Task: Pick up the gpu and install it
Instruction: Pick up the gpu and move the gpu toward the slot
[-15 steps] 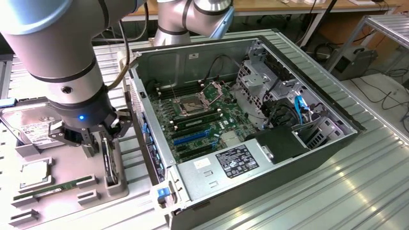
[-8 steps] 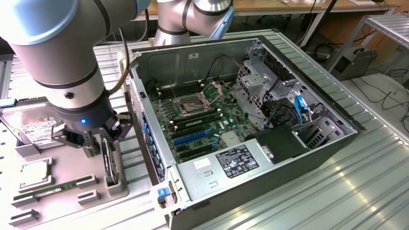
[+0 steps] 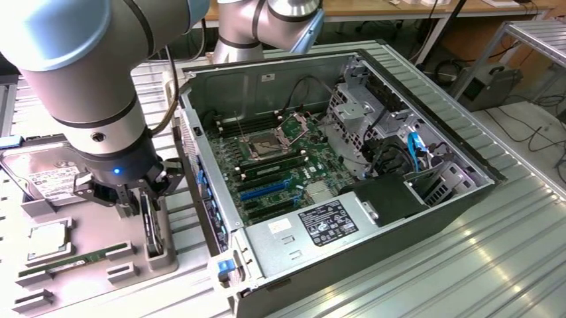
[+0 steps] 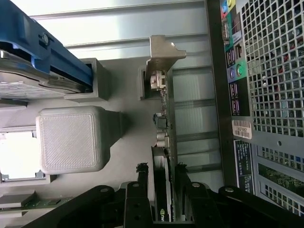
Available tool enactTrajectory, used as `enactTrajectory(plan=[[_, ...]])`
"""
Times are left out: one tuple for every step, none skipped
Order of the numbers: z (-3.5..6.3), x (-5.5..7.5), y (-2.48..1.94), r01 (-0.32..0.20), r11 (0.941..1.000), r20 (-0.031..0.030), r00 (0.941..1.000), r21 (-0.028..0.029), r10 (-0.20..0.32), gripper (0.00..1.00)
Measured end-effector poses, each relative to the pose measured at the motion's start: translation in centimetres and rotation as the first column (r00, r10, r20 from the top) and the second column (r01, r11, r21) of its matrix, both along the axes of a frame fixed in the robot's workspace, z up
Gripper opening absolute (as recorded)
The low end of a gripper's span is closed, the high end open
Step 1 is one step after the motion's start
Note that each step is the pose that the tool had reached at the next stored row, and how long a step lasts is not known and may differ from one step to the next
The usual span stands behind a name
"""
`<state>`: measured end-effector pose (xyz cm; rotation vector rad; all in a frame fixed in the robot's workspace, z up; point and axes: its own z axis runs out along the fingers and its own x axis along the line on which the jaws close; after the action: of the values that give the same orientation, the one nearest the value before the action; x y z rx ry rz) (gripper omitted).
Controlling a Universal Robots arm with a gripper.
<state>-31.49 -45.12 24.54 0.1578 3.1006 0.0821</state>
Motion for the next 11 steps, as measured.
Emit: enactTrajectory(plan=[[-0.02,0.0,0.0,0.0,1.0,0.0001,1.0,0.0001,0.0,0.36],[-0.08,0.01,0.0,0.0,1.0,0.0004,1.0,0.0004,0.0,0.36],[-0.12,0.0,0.0,0.0,1.0,0.0004,1.0,0.0004,0.0,0.36],[-0.16,0.0,0.0,0.0,1.0,0.0004,1.0,0.0004,0.0,0.36],[-0.2,0.0,0.0,0.0,1.0,0.0002,1.0,0.0002,0.0,0.36],[-0.24,0.0,0.0,0.0,1.0,0.0003,1.0,0.0003,0.0,0.36],[-0.27,0.0,0.0,0.0,1.0,0.0001,1.0,0.0001,0.0,0.36],[-0.27,0.0,0.0,0.0,1.0,0.0,1.0,0.0,0.0,0.36],[-0.28,0.0,0.0,0.0,1.0,0.0,1.0,0.0001,0.0,0.36],[-0.29,0.0,0.0,0.0,1.0,0.0001,1.0,0.0002,0.0,0.36],[-0.29,0.0,0.0,0.0,1.0,0.0002,1.0,0.0002,0.0,0.35]])
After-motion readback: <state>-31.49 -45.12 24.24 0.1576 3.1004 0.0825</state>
